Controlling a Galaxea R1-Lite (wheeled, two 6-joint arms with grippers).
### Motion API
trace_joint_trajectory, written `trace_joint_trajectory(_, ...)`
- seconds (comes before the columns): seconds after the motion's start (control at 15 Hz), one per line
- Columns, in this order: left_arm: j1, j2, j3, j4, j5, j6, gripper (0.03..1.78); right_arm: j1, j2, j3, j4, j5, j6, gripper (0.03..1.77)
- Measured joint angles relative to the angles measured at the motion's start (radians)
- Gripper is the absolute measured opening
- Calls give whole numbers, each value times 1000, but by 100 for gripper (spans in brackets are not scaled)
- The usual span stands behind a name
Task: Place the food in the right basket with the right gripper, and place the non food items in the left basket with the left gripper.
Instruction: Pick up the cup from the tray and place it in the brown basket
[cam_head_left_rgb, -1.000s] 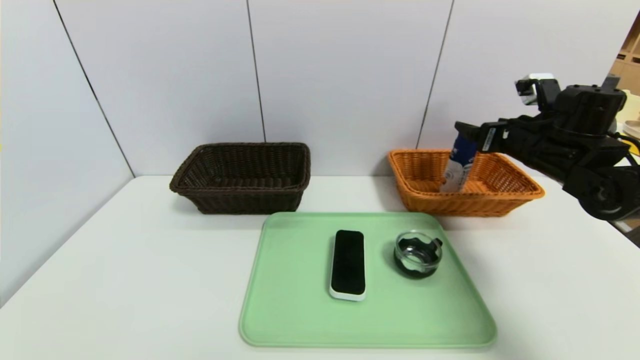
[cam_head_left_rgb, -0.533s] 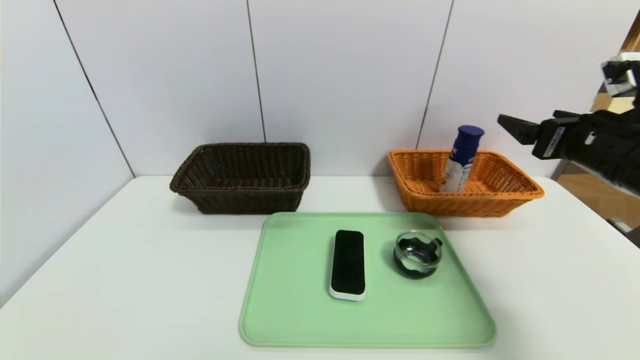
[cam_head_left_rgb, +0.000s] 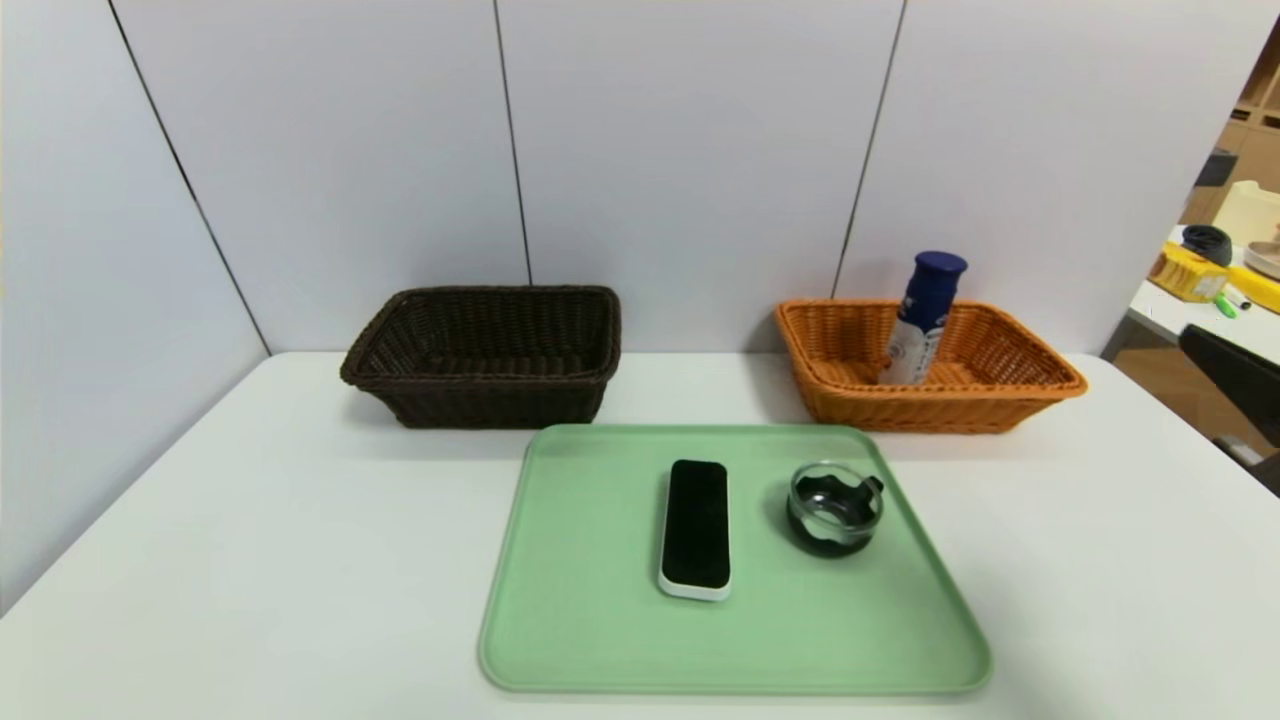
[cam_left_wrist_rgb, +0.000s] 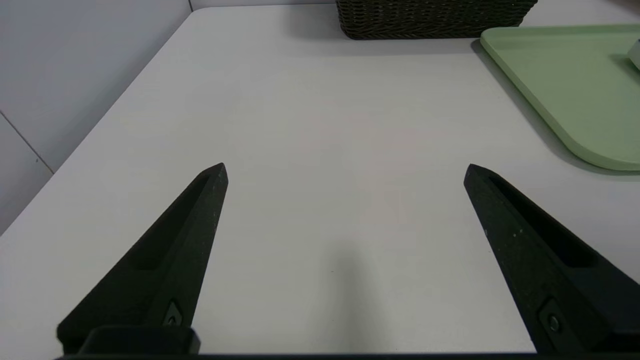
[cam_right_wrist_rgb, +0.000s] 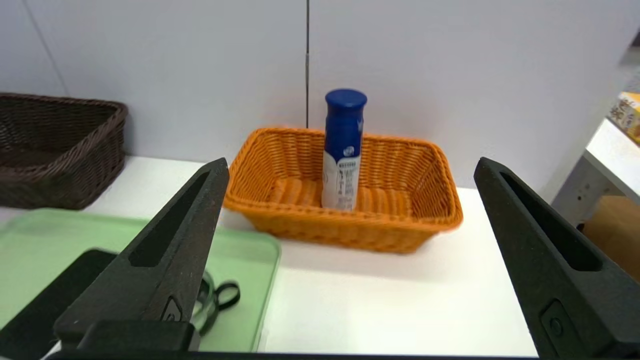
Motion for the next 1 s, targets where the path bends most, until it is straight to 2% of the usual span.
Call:
trace_joint_trajectory(0.27,0,0,0,0,0,0,169,-3,-250,154,87,-9,1,169)
trace_joint_trajectory(0.6,0,0,0,0,0,0,169,8,-478,219,261,-48,4,169)
trace_joint_trajectory(0.8,0,0,0,0,0,0,169,3,-588,260,352,-49,-6,169)
trace_joint_trajectory(1.0,0,0,0,0,0,0,169,-28,-680,310,384,-45,-21,169)
